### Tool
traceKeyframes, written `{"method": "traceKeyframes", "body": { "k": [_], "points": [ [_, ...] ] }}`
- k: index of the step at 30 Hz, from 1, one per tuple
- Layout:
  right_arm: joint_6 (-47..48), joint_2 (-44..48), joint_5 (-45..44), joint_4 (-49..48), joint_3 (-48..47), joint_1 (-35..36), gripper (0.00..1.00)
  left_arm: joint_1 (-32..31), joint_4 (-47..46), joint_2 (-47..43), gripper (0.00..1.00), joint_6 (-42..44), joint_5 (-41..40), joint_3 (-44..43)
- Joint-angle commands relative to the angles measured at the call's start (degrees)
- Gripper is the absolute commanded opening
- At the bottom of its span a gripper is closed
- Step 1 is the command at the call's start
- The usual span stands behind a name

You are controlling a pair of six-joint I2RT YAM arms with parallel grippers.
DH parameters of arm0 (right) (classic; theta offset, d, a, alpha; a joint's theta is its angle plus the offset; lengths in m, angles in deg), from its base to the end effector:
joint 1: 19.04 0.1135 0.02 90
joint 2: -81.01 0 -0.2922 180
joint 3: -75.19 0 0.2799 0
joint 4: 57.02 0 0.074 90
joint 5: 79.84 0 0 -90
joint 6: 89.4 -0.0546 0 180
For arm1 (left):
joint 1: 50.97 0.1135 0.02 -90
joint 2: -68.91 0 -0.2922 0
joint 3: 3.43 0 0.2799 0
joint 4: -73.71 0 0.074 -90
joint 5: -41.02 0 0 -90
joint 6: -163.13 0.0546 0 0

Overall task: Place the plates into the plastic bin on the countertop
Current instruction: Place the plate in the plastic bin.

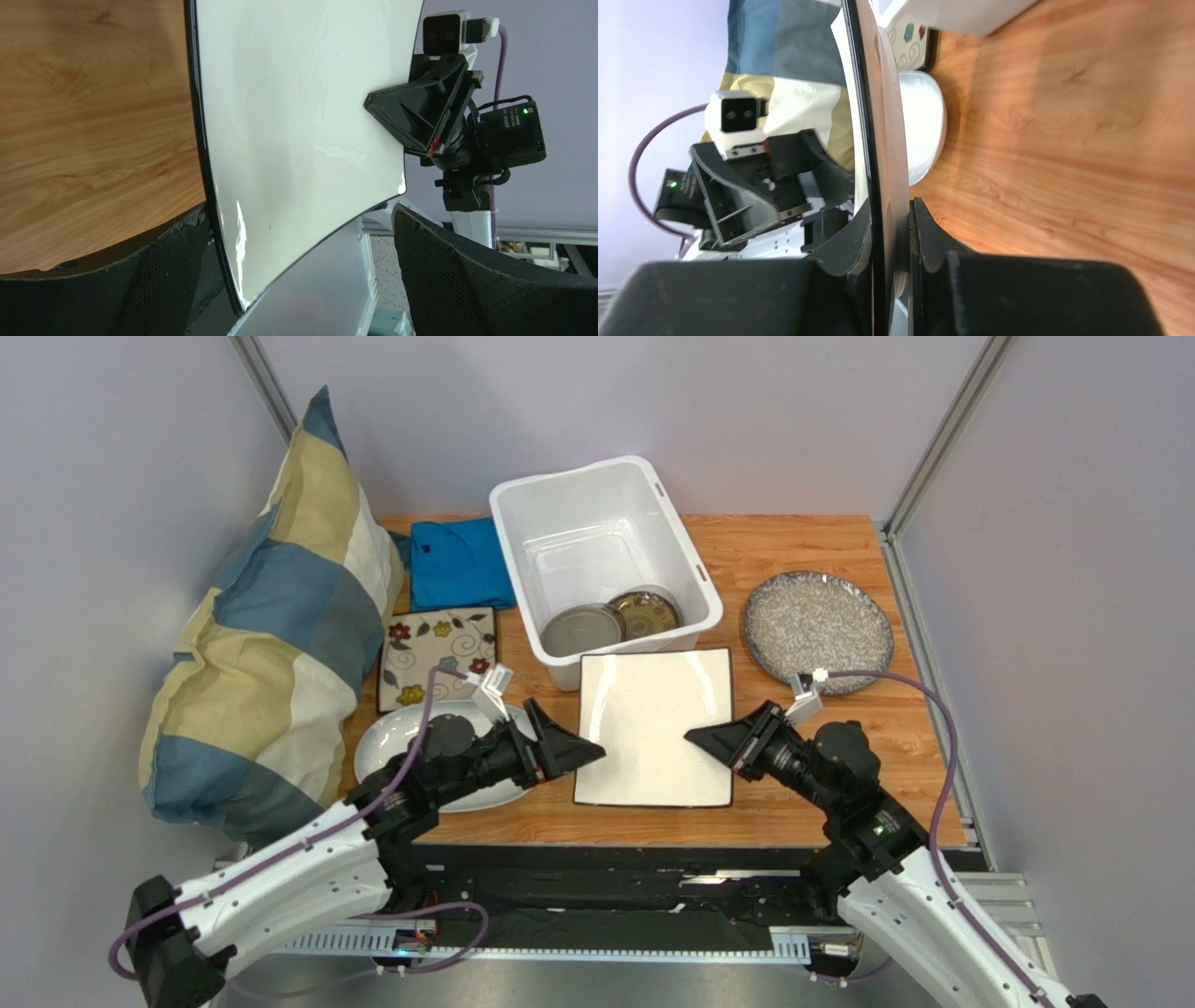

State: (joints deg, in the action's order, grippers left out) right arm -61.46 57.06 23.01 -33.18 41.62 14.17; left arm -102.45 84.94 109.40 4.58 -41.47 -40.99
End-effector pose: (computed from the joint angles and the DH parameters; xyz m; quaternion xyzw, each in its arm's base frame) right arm 0.1207 0.0936 0.2476 0.1288 0.7766 0.5104 0.3460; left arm 0.1199 -0.1621 0.2576 -0.0770 0.7844 -0.5570 0.2617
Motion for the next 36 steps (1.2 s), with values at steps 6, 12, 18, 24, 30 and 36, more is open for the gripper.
{"method": "traceKeyframes", "body": {
  "k": [6, 12, 18, 24, 30, 36],
  "points": [
    [11.08, -10.83, 9.65, -0.39, -16.94, -13.95, 0.0, 11.92, 19.68, -10.87, 0.99, 13.43, 6.18, -6.09],
    [12.06, -22.88, 13.79, -7.49, -28.8, -17.22, 0.0, 27.56, 24.0, -3.94, 0.99, 21.7, 20.41, -14.7],
    [11.61, -38.7, 14.67, -13.31, -40.74, -17.3, 0.0, 38.56, 29.78, 3.44, 1.0, 31.35, 23.86, -25.16],
    [10.56, -59.09, 16.69, -20.33, -53.3, -17.3, 0.0, 40.58, 35.86, 8.11, 1.0, 40.5, 16.68, -33.51],
    [13.37, -78.58, 17.66, -18.95, -68.35, -17.22, 0.0, 41.02, 38.23, 9.17, 1.0, 46.57, 10.44, -35.28],
    [18.63, -88.46, 15.38, -12.09, -79.96, -15.99, 0.0, 41.55, 38.68, 9.78, 1.0, 49.65, 5.87, -35.72]
  ]
}}
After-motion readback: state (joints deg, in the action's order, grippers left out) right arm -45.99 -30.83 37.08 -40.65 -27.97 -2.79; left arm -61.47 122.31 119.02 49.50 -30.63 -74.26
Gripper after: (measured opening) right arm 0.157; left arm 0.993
